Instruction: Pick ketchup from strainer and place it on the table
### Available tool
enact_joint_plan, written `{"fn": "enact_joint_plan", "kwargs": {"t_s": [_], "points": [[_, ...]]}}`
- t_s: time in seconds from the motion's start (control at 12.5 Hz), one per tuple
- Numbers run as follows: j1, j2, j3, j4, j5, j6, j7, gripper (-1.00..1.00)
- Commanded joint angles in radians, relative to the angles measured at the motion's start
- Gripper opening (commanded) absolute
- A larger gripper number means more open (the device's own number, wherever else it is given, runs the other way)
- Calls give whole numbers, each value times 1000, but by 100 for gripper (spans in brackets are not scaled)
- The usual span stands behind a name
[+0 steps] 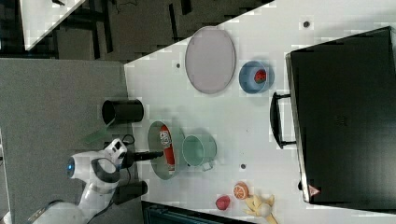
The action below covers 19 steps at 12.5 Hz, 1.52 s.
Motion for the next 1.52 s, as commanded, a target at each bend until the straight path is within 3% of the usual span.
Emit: {"fn": "enact_joint_plan", "kwargs": {"t_s": [0.08,0.48,0.56,0.8,1.28,1.52], "points": [[2,60,-22,21,-83,63,123,100],[51,177,-97,83,-214,84,204,100],[64,198,-111,98,-215,82,210,91],[94,226,-131,125,-215,92,210,19],[86,121,-99,119,-194,-33,212,16],[54,-14,-44,142,-27,-129,210,16]]}}
